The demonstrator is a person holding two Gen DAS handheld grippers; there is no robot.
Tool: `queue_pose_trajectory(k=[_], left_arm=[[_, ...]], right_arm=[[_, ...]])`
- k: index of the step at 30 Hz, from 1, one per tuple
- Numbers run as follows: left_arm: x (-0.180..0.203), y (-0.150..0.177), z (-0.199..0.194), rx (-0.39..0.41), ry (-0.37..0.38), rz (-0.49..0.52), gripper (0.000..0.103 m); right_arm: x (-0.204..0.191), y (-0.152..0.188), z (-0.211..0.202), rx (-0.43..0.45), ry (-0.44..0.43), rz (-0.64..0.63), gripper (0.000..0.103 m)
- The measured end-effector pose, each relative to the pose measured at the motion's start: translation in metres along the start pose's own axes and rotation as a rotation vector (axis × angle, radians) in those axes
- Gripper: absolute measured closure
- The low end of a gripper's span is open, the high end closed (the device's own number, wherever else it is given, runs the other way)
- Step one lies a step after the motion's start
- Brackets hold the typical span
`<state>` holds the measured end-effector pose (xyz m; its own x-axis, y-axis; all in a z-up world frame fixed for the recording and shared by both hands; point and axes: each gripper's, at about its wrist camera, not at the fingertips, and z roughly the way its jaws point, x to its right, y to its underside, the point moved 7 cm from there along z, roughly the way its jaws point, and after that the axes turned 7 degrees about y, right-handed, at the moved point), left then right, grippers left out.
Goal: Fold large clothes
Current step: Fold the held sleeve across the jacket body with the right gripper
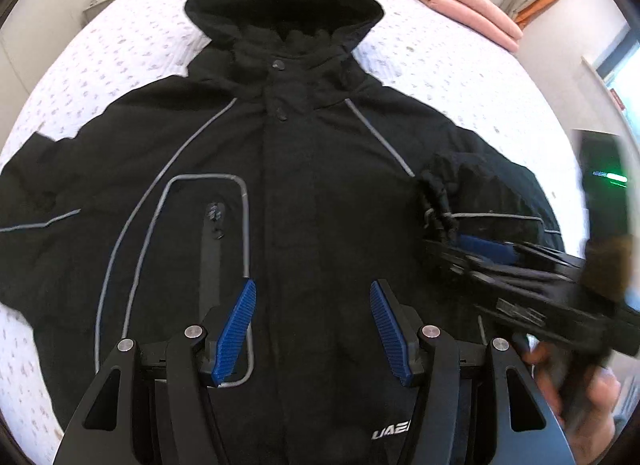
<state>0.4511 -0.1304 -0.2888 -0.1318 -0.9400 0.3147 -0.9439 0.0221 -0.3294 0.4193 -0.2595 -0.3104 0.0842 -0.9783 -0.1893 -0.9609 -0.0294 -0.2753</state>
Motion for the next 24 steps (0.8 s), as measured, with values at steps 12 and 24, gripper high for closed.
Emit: queue_pose_trajectory(k=[12, 24], left_arm=[[0.065, -0.032, 0.040, -0.031, 0.218, 0.097, 0.041], [0.087, -0.033, 0.089, -0.097, 0.267, 0.124, 0.053]], right_arm=[[0.115, 0.028, -0.023, 0.084, 0.218, 0.295, 0.070], [0.137, 0.041, -0.029, 0.066, 0.036, 0.430, 0.070]])
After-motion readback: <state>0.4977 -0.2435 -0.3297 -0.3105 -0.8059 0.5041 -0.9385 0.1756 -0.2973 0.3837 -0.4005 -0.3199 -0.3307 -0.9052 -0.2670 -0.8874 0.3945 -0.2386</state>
